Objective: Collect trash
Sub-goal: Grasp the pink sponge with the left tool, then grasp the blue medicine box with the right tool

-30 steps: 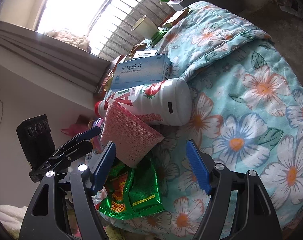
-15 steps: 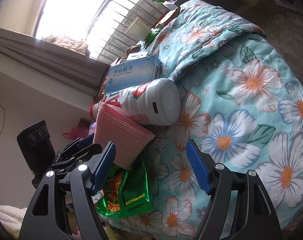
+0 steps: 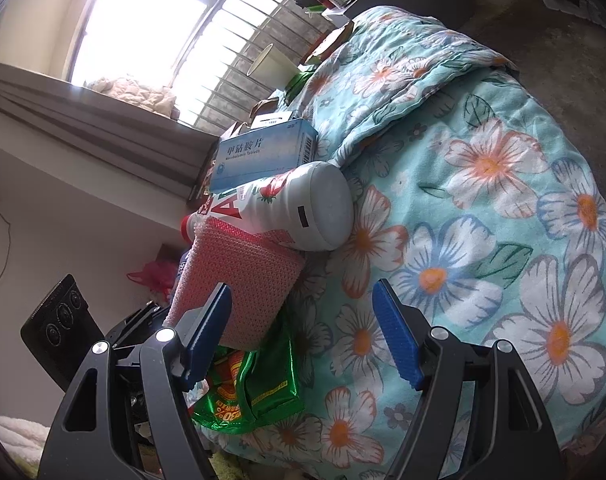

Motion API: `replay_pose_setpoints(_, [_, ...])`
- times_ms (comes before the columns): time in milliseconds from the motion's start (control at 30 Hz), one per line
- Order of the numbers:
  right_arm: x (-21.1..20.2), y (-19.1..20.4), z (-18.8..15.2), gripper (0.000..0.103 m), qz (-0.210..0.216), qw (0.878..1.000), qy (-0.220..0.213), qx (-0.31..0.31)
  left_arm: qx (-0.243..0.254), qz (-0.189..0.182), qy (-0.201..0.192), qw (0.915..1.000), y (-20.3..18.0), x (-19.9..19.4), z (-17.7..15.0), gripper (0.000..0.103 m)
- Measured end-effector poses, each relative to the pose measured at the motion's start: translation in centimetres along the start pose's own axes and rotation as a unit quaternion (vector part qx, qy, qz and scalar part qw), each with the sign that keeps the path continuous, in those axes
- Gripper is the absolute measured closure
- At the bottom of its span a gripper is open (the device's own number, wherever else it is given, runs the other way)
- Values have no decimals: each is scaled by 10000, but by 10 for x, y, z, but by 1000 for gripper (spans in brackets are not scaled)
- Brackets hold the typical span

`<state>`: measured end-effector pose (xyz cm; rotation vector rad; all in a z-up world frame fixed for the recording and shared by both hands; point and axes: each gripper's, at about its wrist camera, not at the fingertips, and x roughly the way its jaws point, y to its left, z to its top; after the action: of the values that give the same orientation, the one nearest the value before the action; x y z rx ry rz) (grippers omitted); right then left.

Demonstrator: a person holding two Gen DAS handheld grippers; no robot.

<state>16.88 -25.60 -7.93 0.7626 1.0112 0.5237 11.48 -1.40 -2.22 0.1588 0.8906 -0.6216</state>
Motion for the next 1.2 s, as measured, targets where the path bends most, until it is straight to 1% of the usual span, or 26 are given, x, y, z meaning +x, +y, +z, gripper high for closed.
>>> replay_pose_setpoints(67, [-3, -2, -1, 32, -1, 10000, -18, 16, -106, -22, 4, 9999, 3, 3, 1, 63])
replay_pose_setpoints(133, [-6, -4, -2, 32, -6, 10000, -42, 27, -190, -48, 19, 9998, 5, 6, -1, 75])
replay_pose_setpoints(200, [-8, -5, -2, 32, -40, 10000, -57, 39, -253, -59, -8, 9997, 6, 6, -2, 76])
replay_pose_setpoints(300, [-14, -2, 0, 32, -74, 9999, -126, -19, -284, -101, -163, 9994, 6, -1, -3, 76])
replay_pose_setpoints(333, [-17, 0, 1, 32, -163, 9998, -151, 13, -295, -121, -209, 9993, 6, -3, -2, 76])
replay_pose_setpoints(500, [-33, 21, 20, 32, -288, 9983, -360, -357, -385, -247, -595, 9972, 11, -28, -3, 76])
replay_pose_setpoints(667, [-32, 61, 48, 32, -473, 9936, -387, -950, -545, -287, -1113, 9919, 24, -58, -8, 76])
replay_pose_setpoints(733, [-25, 81, 58, 32, -528, 9908, -344, -1199, -622, -243, -1336, 9888, 31, -70, -10, 76])
replay_pose_setpoints(833, [-4, 109, 78, 32, -654, 9872, -180, -1446, -785, -117, -1650, 9831, 44, -88, -15, 76])
replay_pose_setpoints(867, [4, 119, 83, 32, -719, 9841, -126, -1620, -869, -63, -1730, 9811, 50, -93, -17, 76])
replay_pose_setpoints(933, [23, 139, 92, 22, -874, 9746, 34, -2062, -1043, 61, -1857, 9770, 63, -103, -21, 76])
replay_pose_setpoints(1000, [45, 157, 102, 22, -1122, 9642, 192, -2394, -1219, 176, -1950, 9730, 76, -110, -26, 76])
replay_pose_setpoints(1067, [68, 174, 106, 18, -1244, 9507, 448, -2807, -1382, 291, -2026, 9690, 89, -117, -32, 76])
replay_pose_setpoints(1100, [83, 184, 106, 15, -1343, 9386, 608, -3121, -1458, 327, -2048, 9673, 94, -119, -34, 76])
replay_pose_setpoints(1133, [95, 192, 105, 15, -1510, 9265, 662, -3382, -1551, 364, -2066, 9654, 100, -121, -37, 76])
replay_pose_setpoints(1167, [107, 199, 103, 15, -1666, 9116, 754, -3682, -1642, 391, -2078, 9635, 105, -123, -40, 76])
replay_pose_setpoints(1200, [121, 206, 99, 15, -1772, 8929, 932, -4032, -1724, 410, -2089, 9617, 110, -124, -44, 76])
